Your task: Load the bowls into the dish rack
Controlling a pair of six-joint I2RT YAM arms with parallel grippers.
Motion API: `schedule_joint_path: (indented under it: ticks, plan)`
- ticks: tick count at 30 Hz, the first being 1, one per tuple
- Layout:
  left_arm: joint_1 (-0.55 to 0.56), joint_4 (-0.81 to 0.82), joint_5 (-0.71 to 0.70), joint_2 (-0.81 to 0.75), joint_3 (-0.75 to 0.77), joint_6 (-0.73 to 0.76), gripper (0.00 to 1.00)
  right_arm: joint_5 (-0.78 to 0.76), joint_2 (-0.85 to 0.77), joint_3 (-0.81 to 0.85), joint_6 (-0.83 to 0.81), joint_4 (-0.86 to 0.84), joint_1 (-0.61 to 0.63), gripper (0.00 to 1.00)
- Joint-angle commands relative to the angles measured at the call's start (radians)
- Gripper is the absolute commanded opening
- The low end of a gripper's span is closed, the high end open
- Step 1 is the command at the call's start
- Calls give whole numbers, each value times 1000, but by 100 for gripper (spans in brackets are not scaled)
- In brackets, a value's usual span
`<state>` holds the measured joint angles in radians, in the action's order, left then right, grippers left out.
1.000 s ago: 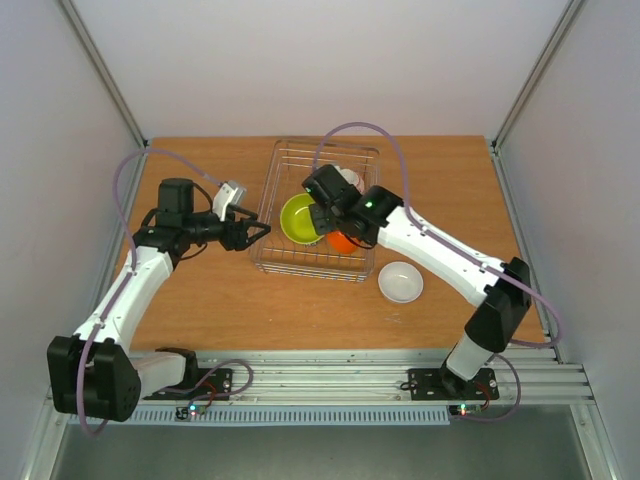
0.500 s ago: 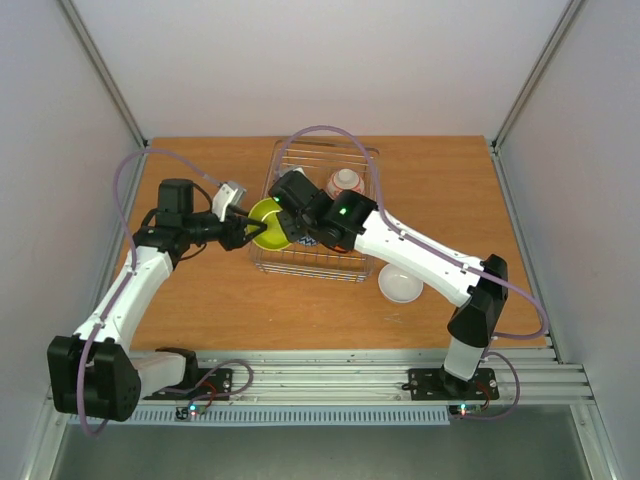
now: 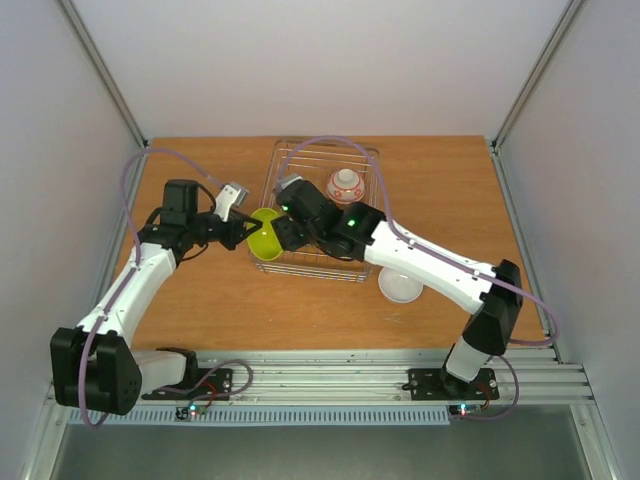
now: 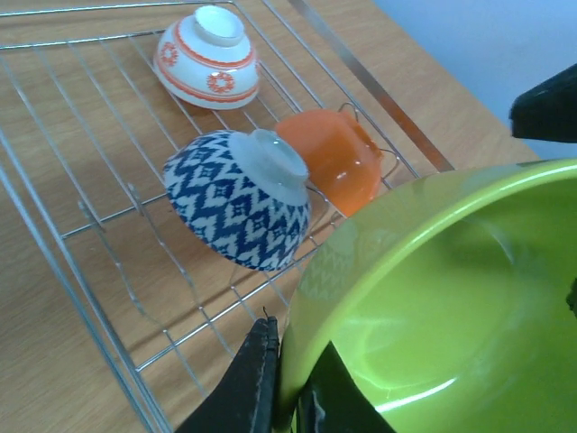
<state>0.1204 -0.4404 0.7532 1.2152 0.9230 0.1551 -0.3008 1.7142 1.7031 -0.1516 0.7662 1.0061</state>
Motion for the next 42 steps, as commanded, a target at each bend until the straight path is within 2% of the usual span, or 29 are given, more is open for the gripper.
schedule_joint_path:
  ticks: [1,5,9,14,19,27,32,34,35,42]
  plan:
    - [3,26,103,-19,24,41,0,130,-134,-129,-6,-137,-47,75]
    - [-12,32,151,-9,22,36,0,305,-212,-226,15,-212,-77,91]
    - [-32,39,219,-3,18,31,0,441,-257,-299,45,-274,-100,97]
    - [-56,50,279,1,11,23,0,607,-290,-397,110,-387,-131,99]
    - [-65,59,323,5,7,16,0,707,-273,-436,150,-468,-135,99]
    - [-70,52,410,14,7,24,0,753,-250,-454,196,-528,-135,98]
    - [-70,46,446,30,9,33,1,769,-243,-463,203,-548,-135,95]
    - [-70,45,446,34,10,35,0,777,-241,-465,205,-553,-135,90]
    - [-70,45,446,36,10,35,0,773,-238,-465,206,-551,-135,83]
    - [-70,41,444,39,13,37,0,760,-228,-460,210,-550,-135,13]
